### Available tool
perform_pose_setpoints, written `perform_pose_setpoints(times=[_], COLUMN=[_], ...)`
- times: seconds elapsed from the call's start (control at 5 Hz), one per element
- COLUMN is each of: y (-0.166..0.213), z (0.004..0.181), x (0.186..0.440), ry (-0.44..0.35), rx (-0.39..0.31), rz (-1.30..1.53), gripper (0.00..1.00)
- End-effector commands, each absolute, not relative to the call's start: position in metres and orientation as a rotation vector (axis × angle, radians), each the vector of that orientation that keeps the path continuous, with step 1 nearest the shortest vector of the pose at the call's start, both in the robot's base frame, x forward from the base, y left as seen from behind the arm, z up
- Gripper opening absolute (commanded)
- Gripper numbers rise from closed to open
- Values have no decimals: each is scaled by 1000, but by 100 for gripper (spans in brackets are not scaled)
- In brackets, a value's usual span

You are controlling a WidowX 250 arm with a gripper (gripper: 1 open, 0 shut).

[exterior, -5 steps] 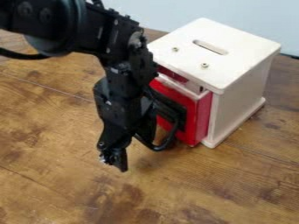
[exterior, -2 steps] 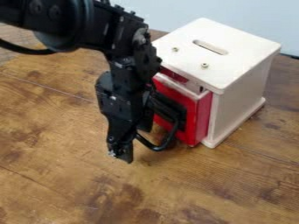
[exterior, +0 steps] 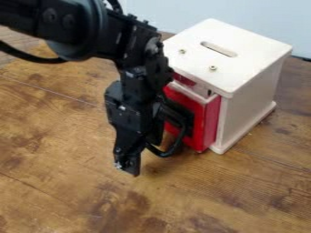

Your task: Open the drawer

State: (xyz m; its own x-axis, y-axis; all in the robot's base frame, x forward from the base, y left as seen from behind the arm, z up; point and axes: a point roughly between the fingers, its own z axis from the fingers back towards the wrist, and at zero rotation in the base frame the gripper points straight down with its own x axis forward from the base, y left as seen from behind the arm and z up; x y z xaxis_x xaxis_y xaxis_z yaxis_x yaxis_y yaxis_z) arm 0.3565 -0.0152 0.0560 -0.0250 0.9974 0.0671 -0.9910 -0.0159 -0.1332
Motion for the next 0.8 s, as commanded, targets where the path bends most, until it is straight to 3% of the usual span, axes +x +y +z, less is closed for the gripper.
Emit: perform_pose_setpoints(times=[0.0, 0.2, 0.4, 0.6], y=[-11, -16, -21, -25], z=[85, 89, 93, 96], x=[356, 357, 361, 365], ry=[-230, -235, -243, -250], rx=[-119, -117, -121, -127], rz=[1621, 1654, 1694, 1738], gripper=[0, 0, 100, 100])
